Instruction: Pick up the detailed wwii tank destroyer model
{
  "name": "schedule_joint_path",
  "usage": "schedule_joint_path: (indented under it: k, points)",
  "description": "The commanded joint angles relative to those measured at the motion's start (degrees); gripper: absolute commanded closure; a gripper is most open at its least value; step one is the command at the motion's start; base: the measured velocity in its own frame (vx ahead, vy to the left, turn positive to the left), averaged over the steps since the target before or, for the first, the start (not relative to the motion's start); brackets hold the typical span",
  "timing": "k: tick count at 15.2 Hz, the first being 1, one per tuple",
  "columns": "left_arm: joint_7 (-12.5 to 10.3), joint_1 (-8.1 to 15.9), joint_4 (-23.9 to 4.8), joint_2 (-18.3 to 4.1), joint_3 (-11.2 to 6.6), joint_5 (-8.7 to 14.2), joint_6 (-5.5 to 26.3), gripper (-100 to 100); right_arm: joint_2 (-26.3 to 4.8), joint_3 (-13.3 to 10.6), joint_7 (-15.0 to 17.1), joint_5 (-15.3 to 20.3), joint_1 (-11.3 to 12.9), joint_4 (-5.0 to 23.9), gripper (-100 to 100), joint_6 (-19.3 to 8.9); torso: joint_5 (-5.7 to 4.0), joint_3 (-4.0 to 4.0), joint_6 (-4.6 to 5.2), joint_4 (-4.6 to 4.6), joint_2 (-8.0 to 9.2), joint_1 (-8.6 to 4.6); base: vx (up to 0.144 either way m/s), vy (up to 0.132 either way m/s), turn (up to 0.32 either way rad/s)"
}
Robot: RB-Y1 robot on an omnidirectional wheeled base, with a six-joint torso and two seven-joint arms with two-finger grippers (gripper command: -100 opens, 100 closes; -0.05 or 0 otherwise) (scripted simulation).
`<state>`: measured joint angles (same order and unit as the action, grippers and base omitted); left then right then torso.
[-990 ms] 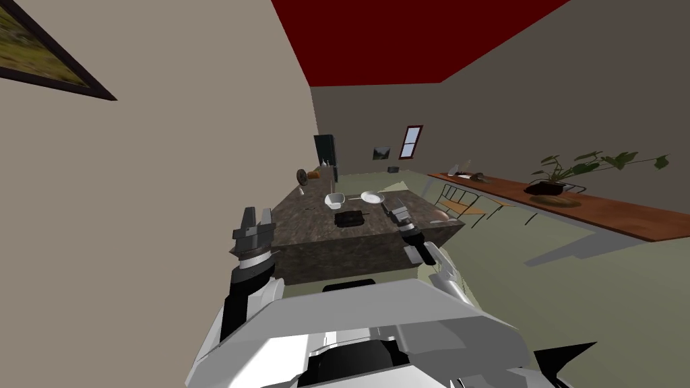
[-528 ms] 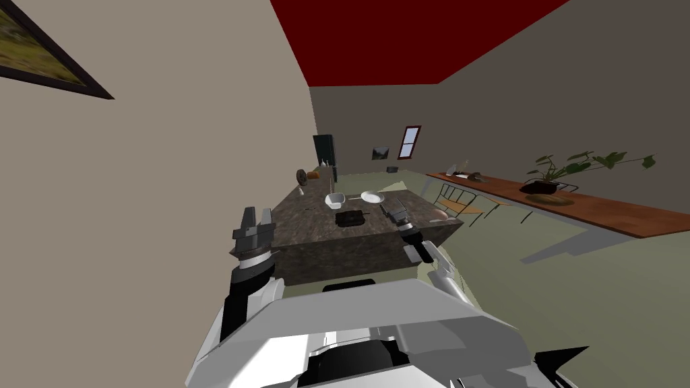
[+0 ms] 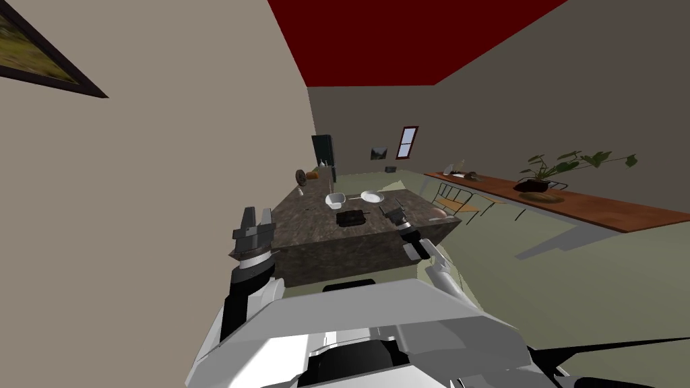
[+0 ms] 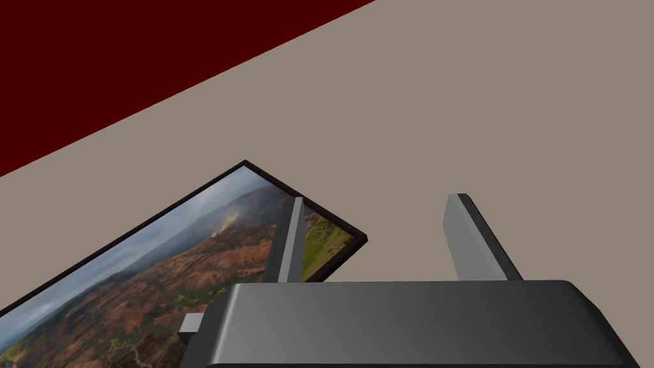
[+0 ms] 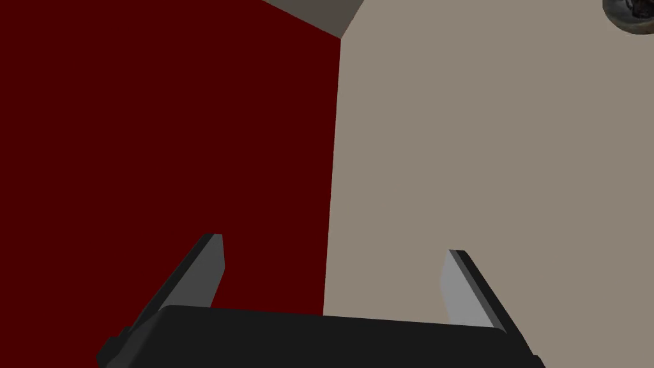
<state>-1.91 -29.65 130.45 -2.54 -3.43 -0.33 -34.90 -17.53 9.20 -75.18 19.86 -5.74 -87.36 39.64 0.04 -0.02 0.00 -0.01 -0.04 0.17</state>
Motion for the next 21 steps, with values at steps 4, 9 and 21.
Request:
schedule_joint_path:
  k: [4,9,21]
  points:
    - [0.0,0.0,0.0,0.0,0.0,0.0,0.0,0,-0.09,0.43,-6.17,2.08,1.34,2.64,-100,-0.06,-0.01,0.01,0.0,0.0,0.01,-0.05,-0.001,0.03,-0.026]
    - [0.0,0.0,0.0,0.0,0.0,0.0,0.0,0,-0.14,0.8,-11.61,3.57,2.58,5.05,-100,0.08,-0.01,0.01,0.0,0.0,0.01,-0.04,-0.001,0.03,-0.023]
    - [0.0,0.0,0.0,0.0,0.0,0.0,0.0,0,-0.01,2.13,-24.86,9.27,7.27,14.25,-100,0.58,0.0,-0.01,0.0,0.0,-0.01,-0.03,0.003,0.033,-0.026]
